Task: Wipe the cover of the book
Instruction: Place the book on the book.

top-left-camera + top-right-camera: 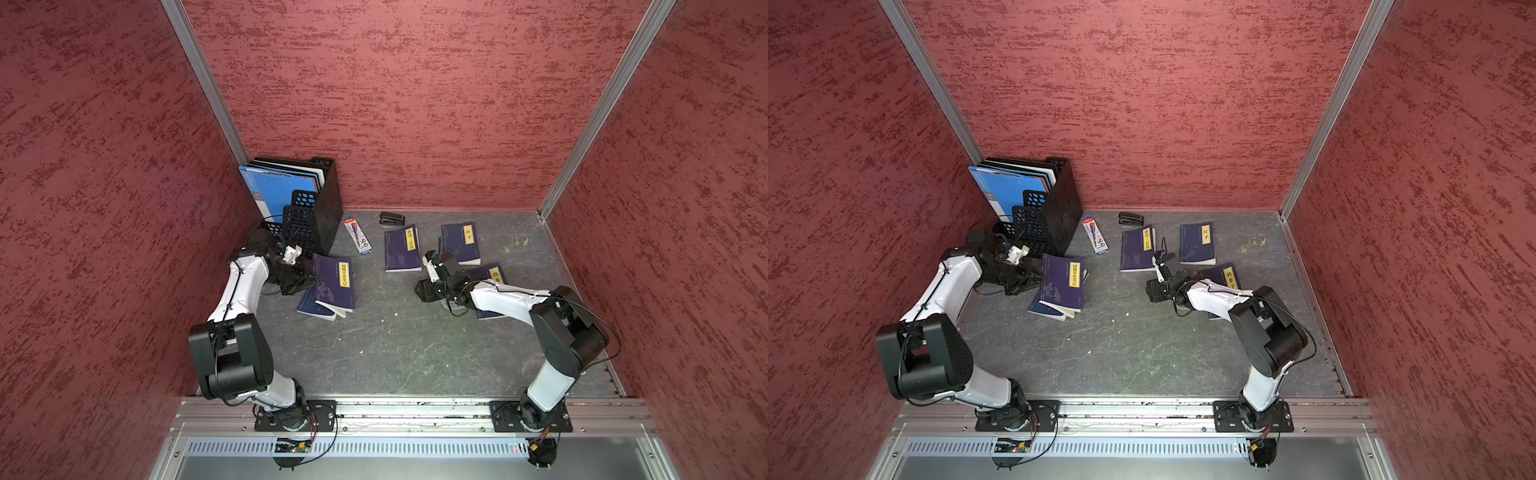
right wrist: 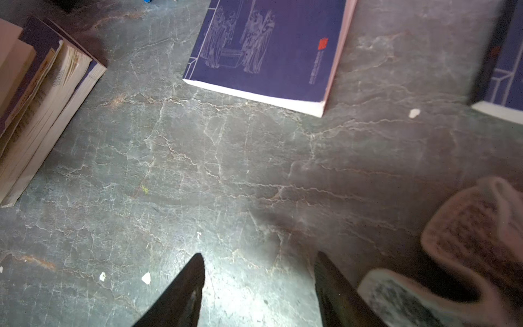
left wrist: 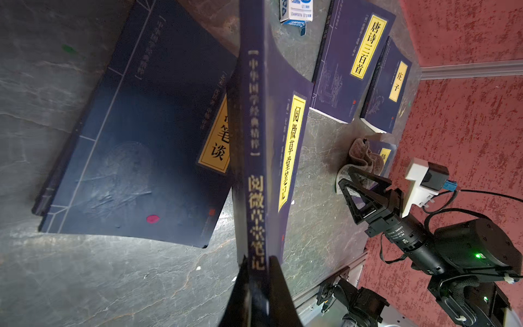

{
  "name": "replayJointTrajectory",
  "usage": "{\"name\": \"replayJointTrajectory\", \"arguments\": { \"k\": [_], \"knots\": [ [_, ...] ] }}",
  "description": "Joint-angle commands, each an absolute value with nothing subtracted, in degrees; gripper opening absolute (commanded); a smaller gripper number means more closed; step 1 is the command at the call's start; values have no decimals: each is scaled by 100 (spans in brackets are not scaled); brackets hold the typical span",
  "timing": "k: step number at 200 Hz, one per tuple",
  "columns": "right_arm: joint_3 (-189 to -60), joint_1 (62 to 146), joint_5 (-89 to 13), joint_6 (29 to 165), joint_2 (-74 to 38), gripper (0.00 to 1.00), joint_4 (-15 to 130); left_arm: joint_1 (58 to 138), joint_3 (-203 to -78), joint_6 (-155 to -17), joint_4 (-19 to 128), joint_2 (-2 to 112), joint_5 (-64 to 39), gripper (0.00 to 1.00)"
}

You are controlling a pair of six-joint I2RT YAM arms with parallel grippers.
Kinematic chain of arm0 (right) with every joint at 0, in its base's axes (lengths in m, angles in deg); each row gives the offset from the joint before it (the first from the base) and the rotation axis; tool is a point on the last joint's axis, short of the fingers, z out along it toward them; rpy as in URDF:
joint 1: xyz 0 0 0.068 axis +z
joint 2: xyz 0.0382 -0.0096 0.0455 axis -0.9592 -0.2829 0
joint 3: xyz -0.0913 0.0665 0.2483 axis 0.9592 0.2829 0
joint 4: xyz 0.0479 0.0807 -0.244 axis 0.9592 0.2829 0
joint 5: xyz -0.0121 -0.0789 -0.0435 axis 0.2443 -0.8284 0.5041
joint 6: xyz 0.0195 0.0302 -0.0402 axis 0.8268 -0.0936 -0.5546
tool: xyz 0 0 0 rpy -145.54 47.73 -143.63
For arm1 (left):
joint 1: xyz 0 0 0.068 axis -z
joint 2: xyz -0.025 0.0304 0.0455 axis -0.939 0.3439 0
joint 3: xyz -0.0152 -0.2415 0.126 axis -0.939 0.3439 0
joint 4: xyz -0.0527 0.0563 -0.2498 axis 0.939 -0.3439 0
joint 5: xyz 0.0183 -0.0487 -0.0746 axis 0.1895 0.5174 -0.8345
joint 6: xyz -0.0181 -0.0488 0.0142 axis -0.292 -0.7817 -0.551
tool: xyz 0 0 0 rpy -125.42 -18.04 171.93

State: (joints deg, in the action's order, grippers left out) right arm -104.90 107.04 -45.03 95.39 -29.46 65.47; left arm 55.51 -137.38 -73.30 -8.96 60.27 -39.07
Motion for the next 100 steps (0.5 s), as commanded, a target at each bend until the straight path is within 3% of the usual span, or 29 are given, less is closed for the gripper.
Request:
{"name": "replayJointTrajectory", "arguments": {
  "k": [1, 100],
  "knots": [
    [-10598, 10659, -4343, 9457, -2994, 62, 6338, 5495, -13974, -6994, -1018, 6223, -4029, 0],
    [-10540, 10661, -4254, 9481, -2996, 62, 6257, 5554, -14404, -6738, -1208, 7101, -2857, 0]
  ]
}}
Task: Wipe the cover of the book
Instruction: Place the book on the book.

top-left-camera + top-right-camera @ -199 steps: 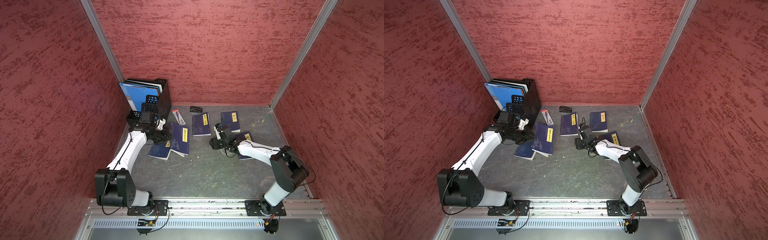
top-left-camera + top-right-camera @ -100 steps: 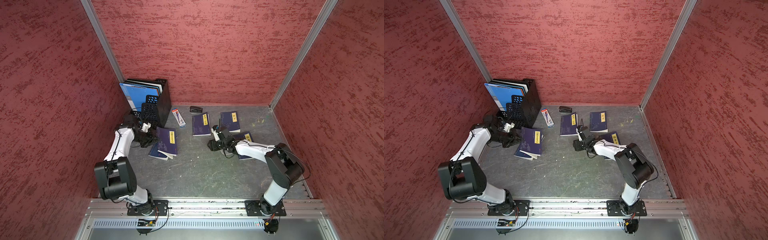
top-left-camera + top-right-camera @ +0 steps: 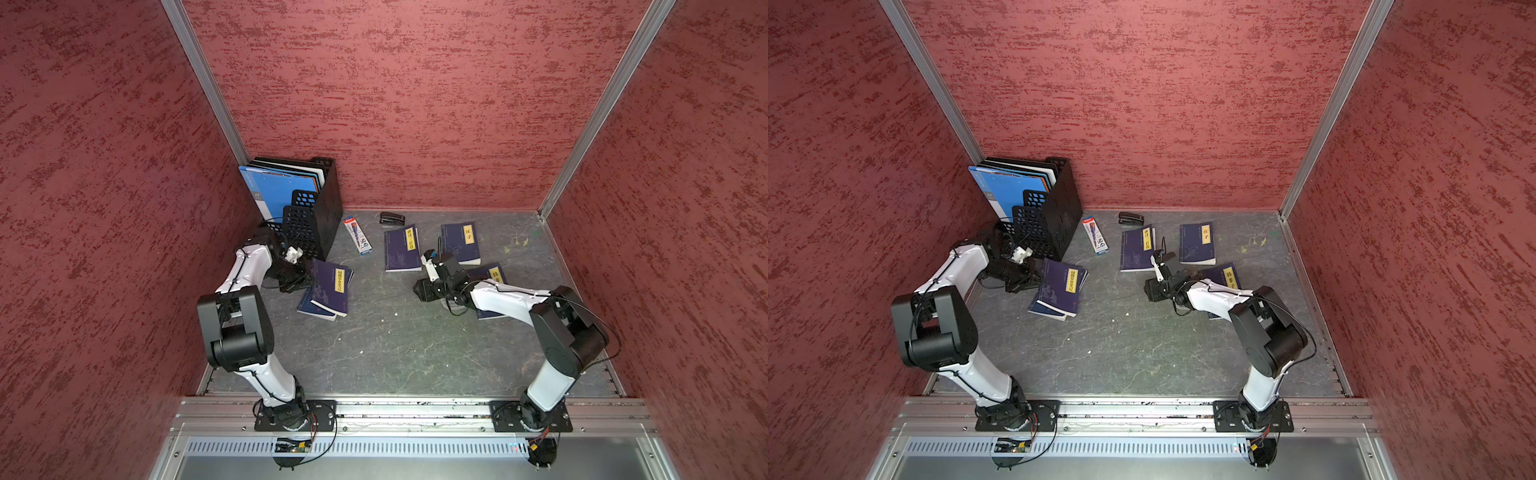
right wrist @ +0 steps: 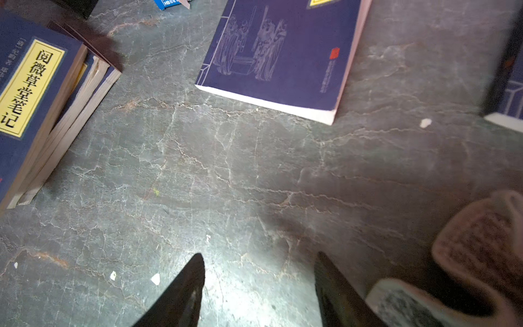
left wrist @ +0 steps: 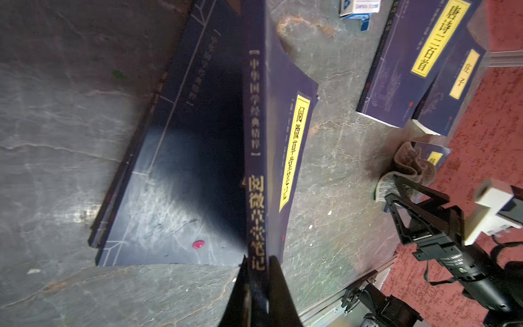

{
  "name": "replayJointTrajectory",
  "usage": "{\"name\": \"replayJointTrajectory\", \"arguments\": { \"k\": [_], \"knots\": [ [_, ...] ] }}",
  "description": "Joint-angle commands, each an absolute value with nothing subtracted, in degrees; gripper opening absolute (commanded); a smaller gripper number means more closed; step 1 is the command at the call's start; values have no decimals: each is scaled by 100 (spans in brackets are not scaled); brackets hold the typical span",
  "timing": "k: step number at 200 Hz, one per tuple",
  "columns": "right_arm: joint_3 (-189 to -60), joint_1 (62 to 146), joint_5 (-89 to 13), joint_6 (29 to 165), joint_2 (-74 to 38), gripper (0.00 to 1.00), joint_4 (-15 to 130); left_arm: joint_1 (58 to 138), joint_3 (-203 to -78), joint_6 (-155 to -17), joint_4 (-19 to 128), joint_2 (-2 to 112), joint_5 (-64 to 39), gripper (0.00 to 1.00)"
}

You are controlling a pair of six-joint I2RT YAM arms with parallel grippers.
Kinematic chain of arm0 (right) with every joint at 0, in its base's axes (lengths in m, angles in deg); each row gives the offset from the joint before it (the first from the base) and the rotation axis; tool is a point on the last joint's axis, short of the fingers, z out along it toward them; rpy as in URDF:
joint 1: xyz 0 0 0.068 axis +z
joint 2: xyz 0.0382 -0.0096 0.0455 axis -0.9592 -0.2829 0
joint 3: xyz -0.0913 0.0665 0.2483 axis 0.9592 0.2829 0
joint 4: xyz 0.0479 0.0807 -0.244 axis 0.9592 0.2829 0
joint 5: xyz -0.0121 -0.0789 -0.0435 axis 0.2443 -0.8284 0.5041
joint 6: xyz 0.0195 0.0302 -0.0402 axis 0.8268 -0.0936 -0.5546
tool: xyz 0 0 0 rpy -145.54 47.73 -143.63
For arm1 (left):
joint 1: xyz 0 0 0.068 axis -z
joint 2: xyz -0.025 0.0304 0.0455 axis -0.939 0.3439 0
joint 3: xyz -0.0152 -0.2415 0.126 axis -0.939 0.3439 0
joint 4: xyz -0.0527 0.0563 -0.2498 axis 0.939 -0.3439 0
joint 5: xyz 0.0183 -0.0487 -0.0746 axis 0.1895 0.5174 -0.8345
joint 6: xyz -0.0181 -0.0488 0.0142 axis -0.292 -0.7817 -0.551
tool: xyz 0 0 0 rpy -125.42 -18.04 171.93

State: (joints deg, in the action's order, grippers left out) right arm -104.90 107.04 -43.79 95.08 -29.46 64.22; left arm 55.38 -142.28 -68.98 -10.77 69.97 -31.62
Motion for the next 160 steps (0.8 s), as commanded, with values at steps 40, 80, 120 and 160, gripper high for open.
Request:
{"name": "replayJointTrajectory", "arguments": {
  "k": [40, 80, 120, 160],
  "knots": [
    [-10492, 10659, -4223, 9462, -2955, 62, 6211, 5917, -14648, -6673, -1335, 7357, -2090, 0],
    [-10448, 10661, -4128, 9518, -2940, 62, 6127, 6187, -14923, -6532, -1386, 7626, -1434, 0],
    [-10426, 10662, -4100, 9531, -2945, 62, 6101, 6342, -14961, -6407, -1354, 7893, -971, 5],
    [-10418, 10658, -4074, 9540, -2953, 62, 6073, 6491, -15002, -6334, -1327, 7986, -593, 6]
  ]
}}
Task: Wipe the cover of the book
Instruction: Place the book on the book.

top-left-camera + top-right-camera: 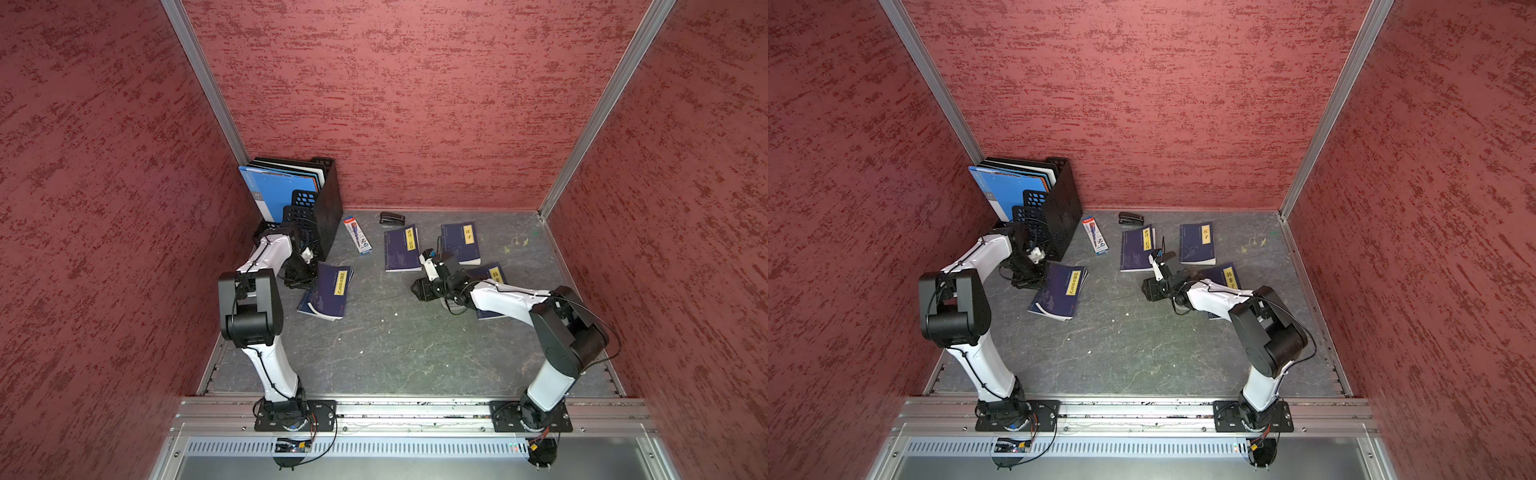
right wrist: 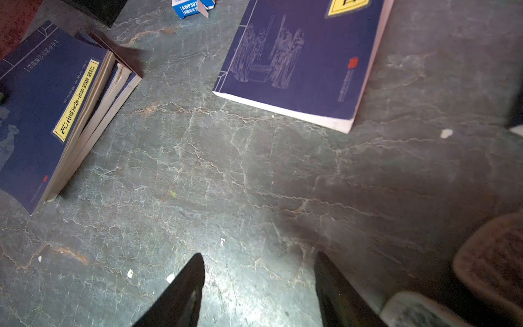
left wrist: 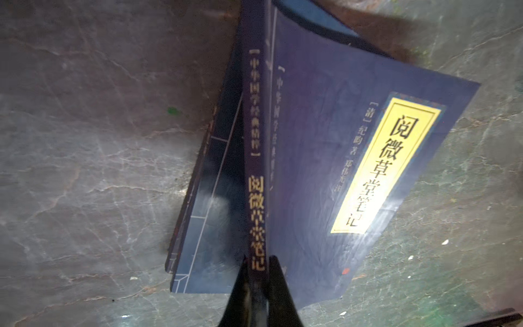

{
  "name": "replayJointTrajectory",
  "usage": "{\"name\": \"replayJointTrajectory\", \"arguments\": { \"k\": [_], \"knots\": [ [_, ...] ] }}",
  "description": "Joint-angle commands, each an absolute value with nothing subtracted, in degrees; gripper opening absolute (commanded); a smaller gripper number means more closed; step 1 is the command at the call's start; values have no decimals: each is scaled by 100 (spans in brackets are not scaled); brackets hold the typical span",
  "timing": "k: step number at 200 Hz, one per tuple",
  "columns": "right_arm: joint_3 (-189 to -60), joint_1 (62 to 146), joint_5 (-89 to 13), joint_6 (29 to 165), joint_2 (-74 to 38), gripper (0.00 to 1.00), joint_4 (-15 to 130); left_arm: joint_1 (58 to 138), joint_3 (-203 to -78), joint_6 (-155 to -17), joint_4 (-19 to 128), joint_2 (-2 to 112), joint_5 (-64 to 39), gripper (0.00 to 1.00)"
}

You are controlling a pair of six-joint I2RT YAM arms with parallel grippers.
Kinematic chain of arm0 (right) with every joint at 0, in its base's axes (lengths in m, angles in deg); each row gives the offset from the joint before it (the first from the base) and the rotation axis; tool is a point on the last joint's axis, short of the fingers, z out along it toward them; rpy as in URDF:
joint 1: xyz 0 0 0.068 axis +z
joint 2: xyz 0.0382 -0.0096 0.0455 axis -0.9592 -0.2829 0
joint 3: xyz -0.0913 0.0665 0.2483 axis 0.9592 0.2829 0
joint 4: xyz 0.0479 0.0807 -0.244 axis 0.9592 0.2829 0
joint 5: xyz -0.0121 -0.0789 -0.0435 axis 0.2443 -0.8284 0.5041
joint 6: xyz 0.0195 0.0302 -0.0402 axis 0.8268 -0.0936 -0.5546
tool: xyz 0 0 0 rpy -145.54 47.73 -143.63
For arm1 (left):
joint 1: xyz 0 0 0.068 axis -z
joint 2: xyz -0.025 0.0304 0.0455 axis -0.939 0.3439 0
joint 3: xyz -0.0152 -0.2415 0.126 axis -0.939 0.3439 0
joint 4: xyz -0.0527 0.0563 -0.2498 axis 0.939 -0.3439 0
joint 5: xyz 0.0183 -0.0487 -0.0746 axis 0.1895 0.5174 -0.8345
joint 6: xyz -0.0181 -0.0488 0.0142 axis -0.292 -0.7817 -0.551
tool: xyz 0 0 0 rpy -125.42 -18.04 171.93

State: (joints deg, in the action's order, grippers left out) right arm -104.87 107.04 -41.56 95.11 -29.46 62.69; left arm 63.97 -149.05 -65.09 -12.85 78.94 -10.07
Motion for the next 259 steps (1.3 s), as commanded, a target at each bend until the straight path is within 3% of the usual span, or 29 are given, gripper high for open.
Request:
{"name": "replayJointTrajectory", "arguments": {
  "k": [1, 129, 162, 212, 229, 259],
  "knots": [
    [-10417, 10660, -4074, 9540, -2957, 62, 6073, 6489, -15003, -6333, -1327, 7987, -580, 6],
    [-10393, 10656, -4100, 9531, -3038, 62, 6055, 6731, -15180, -6106, -1206, 8147, 157, 15],
    [-10393, 10666, -4117, 9522, -3044, 63, 6063, 6769, -15152, -6052, -1155, 8119, 277, 31],
    [-10378, 10654, -4130, 9522, -3039, 63, 6056, 6782, -15149, -6072, -1133, 8129, 547, 38],
    [-10370, 10659, -4143, 9515, -3025, 63, 6064, 6802, -15150, -6119, -1142, 8073, 640, 47],
    [-10388, 10661, -4201, 9496, -3013, 63, 6119, 7074, -14954, -6226, -971, 7607, 622, 73]
  ]
}}
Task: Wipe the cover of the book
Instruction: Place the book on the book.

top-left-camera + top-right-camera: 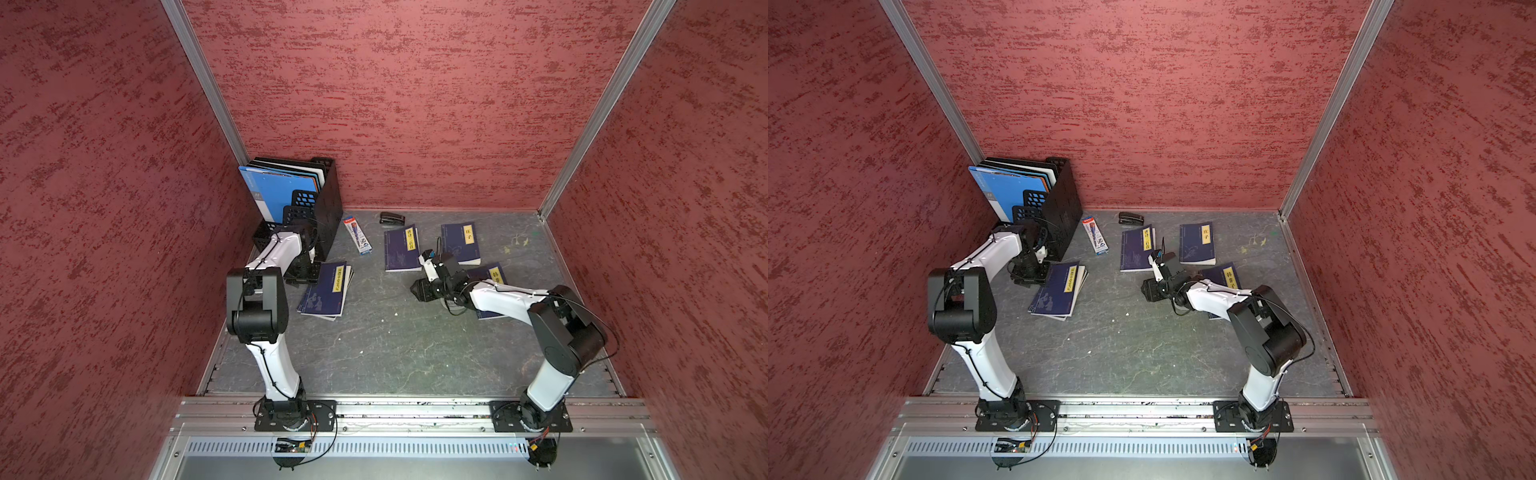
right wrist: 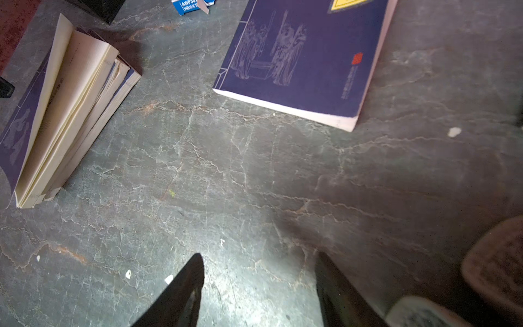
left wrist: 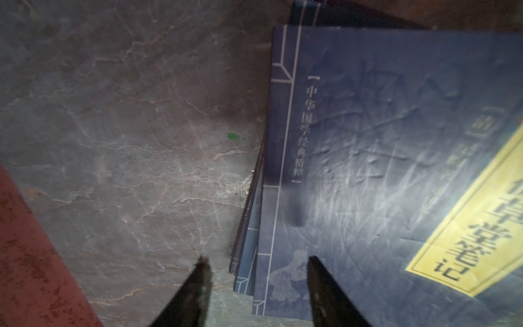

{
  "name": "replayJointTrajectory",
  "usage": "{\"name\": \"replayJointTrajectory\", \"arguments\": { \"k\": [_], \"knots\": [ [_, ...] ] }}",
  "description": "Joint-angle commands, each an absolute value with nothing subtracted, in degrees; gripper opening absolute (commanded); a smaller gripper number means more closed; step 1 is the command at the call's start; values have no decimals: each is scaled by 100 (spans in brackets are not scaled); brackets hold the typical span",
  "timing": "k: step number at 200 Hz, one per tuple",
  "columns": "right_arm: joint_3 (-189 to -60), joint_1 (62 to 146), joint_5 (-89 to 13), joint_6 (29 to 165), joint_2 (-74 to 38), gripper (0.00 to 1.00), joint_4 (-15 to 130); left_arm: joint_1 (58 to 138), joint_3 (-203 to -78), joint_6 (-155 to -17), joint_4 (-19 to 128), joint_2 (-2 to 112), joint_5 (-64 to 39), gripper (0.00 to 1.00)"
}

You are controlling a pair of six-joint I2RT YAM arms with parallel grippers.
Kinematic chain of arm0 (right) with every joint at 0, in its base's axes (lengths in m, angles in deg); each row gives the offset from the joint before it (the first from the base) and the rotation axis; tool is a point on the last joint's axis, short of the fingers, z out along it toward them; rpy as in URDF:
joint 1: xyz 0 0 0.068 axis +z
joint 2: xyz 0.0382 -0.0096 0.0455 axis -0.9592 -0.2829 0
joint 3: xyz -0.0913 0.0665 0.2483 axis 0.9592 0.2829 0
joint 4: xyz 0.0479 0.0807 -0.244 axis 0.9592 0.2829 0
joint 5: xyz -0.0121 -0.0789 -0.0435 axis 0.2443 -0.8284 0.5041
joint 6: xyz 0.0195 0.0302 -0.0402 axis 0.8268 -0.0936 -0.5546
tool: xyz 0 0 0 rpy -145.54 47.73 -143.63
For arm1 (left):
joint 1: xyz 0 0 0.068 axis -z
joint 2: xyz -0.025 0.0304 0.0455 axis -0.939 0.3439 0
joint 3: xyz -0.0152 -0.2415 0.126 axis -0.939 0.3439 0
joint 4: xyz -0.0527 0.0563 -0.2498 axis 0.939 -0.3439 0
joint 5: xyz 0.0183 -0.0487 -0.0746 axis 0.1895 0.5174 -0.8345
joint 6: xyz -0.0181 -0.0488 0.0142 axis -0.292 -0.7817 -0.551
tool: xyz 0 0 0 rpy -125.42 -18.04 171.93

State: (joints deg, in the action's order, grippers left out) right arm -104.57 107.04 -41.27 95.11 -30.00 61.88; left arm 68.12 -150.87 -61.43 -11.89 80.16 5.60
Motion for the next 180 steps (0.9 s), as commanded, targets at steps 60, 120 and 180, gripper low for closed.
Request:
{"name": "replayJointTrajectory", "arguments": {
  "k": [60, 120, 180],
  "knots": [
    [-10492, 10661, -4336, 9426, -3026, 63, 6264, 7911, -13904, -7262, -401, 6630, -97, 82],
    [-10496, 10666, -4383, 9418, -3039, 63, 6302, 8398, -13092, -7738, -100, 6549, -199, 82],
    [-10507, 10653, -4451, 9408, -3022, 63, 6363, 8618, -13193, -8138, -449, 6858, 798, 82]
  ]
}}
